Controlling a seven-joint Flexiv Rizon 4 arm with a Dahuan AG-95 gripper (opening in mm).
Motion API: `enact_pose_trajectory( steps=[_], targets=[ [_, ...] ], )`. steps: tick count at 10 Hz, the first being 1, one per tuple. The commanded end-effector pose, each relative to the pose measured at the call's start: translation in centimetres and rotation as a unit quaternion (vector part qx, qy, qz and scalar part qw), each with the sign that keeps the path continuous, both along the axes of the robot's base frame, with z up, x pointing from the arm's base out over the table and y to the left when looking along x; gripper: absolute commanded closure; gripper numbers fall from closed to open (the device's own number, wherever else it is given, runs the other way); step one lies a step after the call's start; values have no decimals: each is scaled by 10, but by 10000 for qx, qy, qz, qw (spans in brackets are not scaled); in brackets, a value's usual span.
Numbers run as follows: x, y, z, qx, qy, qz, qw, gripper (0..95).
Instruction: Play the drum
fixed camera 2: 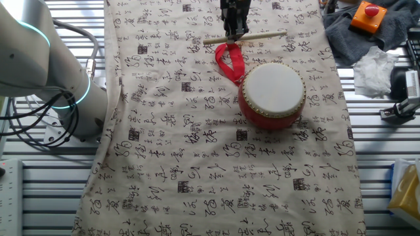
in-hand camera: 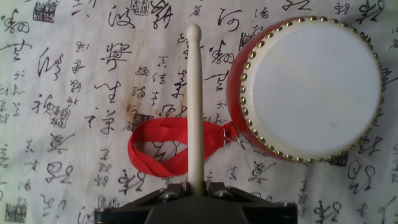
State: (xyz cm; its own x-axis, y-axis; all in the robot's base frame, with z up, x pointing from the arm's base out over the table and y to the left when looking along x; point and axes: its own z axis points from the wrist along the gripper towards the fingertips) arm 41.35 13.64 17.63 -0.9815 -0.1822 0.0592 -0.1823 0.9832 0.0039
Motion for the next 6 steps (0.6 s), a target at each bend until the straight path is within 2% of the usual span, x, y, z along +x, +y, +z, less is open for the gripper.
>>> enact_pose_trajectory(
  steps=[1, 3, 6],
  targets=[
    [-3, -6, 2, -47, 20, -151, 9999, 950],
    [-7, -13, 2, -71, 31, -229, 9997, 950],
    [-14, -24, -1, -70, -27, -216, 9997, 950]
  ],
)
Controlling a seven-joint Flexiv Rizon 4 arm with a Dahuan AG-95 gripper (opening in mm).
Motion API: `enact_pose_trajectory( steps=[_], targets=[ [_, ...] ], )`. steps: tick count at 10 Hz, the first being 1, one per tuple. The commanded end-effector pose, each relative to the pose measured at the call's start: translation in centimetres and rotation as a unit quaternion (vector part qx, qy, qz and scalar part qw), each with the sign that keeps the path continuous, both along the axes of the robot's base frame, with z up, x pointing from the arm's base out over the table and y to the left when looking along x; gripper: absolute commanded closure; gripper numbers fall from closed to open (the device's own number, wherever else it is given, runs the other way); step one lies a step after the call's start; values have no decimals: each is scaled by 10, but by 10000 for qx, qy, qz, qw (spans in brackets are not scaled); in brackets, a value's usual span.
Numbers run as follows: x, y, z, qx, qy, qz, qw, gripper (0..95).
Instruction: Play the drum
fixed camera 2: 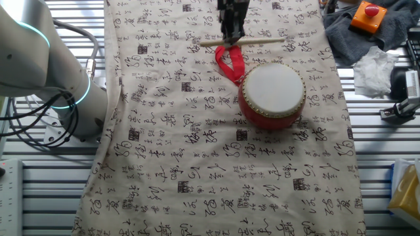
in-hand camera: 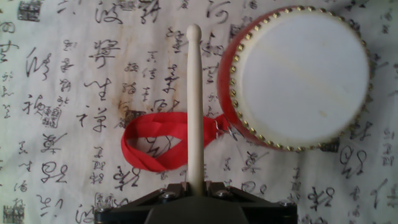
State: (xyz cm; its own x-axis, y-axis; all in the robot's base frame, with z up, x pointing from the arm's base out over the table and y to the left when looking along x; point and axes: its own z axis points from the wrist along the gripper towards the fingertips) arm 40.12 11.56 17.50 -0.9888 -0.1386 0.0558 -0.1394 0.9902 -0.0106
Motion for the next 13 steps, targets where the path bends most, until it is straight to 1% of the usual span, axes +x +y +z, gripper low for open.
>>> enact_pose_trajectory(
  steps=[1, 5, 8, 10, 13],
  targets=[
    [-2, -7, 1, 4, -14, 20, 10000, 950],
    [-7, -41, 2, 28, -32, 206, 9998, 950],
    [-10, -65, -2, 80, -57, 336, 9994, 950],
    [-11, -74, -5, 94, -70, 393, 9992, 950],
    [-12, -90, -13, 130, -112, 513, 9985, 950]
  ],
)
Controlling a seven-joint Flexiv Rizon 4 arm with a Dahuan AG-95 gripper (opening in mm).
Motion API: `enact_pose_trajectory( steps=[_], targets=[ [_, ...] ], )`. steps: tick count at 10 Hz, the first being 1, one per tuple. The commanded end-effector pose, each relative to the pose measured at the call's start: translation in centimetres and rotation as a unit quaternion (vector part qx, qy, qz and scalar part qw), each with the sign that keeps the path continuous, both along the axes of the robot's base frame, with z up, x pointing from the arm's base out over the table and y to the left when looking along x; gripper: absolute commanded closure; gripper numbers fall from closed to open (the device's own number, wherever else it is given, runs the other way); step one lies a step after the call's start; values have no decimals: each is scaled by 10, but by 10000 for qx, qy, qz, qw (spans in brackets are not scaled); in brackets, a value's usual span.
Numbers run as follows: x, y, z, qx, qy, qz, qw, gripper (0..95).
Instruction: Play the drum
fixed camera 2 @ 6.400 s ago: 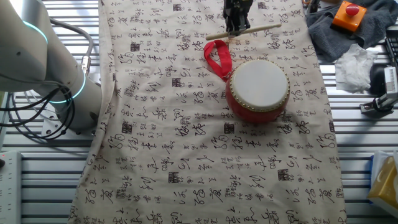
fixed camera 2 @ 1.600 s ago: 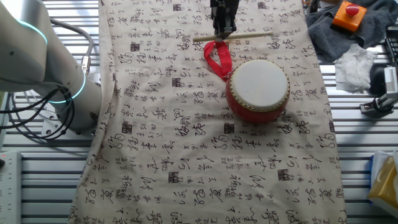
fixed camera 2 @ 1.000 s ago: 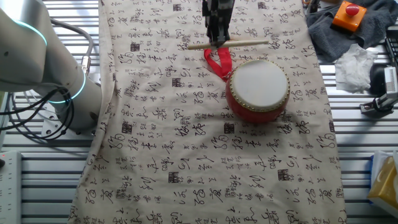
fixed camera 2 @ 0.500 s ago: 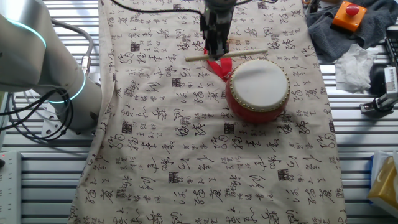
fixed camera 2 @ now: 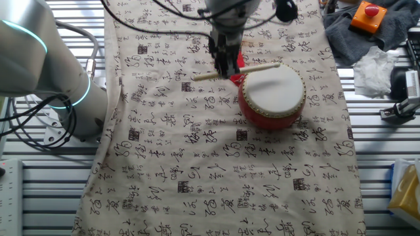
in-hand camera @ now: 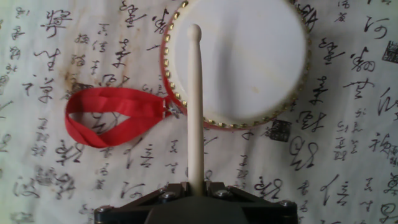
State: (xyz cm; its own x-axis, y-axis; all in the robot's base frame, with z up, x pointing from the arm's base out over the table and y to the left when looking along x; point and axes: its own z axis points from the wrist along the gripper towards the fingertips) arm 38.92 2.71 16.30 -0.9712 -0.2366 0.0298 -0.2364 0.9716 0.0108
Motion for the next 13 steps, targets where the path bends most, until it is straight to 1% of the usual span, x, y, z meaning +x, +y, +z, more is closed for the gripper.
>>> enact_pose_trajectory(
  steps=[1, 4, 7, 9, 13],
  targets=[
    [0, -5, -3, 3, -11, 41, 10000, 950],
    [-2, -14, -7, 13, -37, 127, 9999, 950],
    [-2, -16, -7, -4, -28, 139, 9999, 950],
    [1, -23, -9, 21, -44, 189, 9998, 950],
    [8, -29, -9, 39, -26, 204, 9998, 950]
  ],
)
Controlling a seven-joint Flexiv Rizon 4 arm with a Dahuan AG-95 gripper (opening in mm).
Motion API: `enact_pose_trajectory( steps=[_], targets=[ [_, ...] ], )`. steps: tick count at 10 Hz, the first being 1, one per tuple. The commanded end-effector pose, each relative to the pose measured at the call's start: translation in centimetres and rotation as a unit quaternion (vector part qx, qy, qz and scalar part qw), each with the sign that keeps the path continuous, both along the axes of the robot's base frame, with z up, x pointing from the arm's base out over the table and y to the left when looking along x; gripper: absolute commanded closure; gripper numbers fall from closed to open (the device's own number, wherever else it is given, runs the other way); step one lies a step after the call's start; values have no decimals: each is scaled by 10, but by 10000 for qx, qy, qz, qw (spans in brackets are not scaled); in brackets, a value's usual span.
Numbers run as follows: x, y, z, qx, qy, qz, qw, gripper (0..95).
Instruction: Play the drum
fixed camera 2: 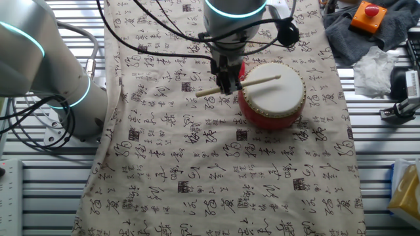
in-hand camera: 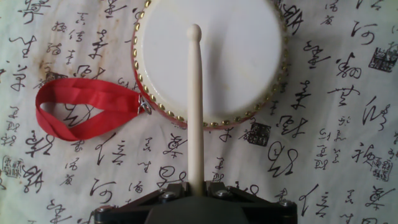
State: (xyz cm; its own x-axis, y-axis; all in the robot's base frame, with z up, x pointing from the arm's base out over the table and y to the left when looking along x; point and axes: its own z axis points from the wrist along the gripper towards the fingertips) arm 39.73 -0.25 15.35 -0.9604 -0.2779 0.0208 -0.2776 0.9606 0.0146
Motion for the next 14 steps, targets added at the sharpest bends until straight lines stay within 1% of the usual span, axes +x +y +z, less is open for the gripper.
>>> enact_pose_trajectory(
  steps=[1, 2, 3, 4, 5, 6, 7, 8, 9, 11, 13, 14],
  targets=[
    [1, 0, -1, 75, 287, -112, 9995, 950],
    [3, -1, -2, 61, 709, -217, 9972, 950],
    [5, -1, -3, 15, 1079, -247, 9939, 950],
    [7, -1, -3, -29, 1293, -241, 9913, 950],
    [12, -2, -2, -77, 1766, -245, 9839, 950],
    [14, -2, -1, -87, 1890, -220, 9817, 950],
    [15, -2, -1, -88, 1953, -193, 9805, 950],
    [15, -1, 1, -83, 1853, -201, 9824, 950],
    [13, 1, 7, -91, 1627, -246, 9863, 950],
    [10, 4, 15, -90, 1394, -256, 9899, 950],
    [9, 5, 18, -80, 1270, -268, 9915, 950],
    [9, 5, 19, -76, 1241, -258, 9919, 950]
  ],
)
